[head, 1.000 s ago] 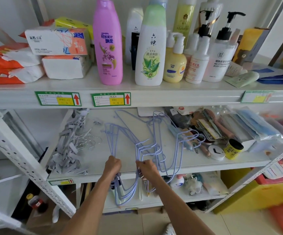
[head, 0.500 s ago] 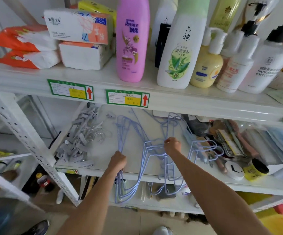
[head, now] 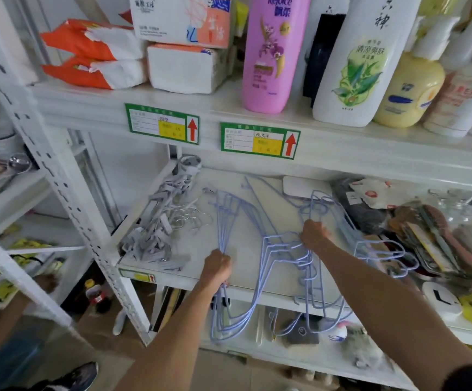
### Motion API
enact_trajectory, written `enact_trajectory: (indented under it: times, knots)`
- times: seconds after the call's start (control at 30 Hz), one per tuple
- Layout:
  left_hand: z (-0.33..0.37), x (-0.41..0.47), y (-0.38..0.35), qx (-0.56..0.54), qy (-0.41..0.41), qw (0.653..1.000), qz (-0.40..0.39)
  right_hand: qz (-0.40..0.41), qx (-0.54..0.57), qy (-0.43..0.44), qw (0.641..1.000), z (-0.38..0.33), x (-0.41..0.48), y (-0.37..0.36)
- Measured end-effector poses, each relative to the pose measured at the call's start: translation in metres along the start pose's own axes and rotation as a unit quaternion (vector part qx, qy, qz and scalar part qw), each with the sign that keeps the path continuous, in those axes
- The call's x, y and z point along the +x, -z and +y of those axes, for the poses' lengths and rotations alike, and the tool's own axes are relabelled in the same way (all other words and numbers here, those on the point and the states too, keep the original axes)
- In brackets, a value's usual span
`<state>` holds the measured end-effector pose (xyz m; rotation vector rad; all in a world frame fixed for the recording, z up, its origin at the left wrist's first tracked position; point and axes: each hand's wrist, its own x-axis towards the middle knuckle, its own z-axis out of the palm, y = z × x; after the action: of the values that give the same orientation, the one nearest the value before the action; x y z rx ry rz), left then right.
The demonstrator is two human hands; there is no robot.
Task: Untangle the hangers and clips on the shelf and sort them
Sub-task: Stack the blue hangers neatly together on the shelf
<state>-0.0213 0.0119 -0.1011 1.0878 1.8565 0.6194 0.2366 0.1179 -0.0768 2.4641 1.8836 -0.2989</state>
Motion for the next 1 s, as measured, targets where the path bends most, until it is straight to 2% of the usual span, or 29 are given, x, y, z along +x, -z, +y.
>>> enact_trajectory:
  times: [0.43,0.63,1.0]
  knots:
    - [-0.005,0.009,-0.003,-0.048,-0.010,0.999,-0.010,-0.018,-0.114,0.013,0.993,-0.001,0.026,-0.002]
    - [-0.004,0.014,-0.003,-0.043,-0.015,0.999,-0.001,-0.035,-0.015,0.047,0.998,-0.002,0.049,-0.003]
    - [-0.009,0.015,-0.006,-0.060,-0.017,0.998,0.004,0.015,0.086,0.044,0.995,-0.007,0.050,-0.003]
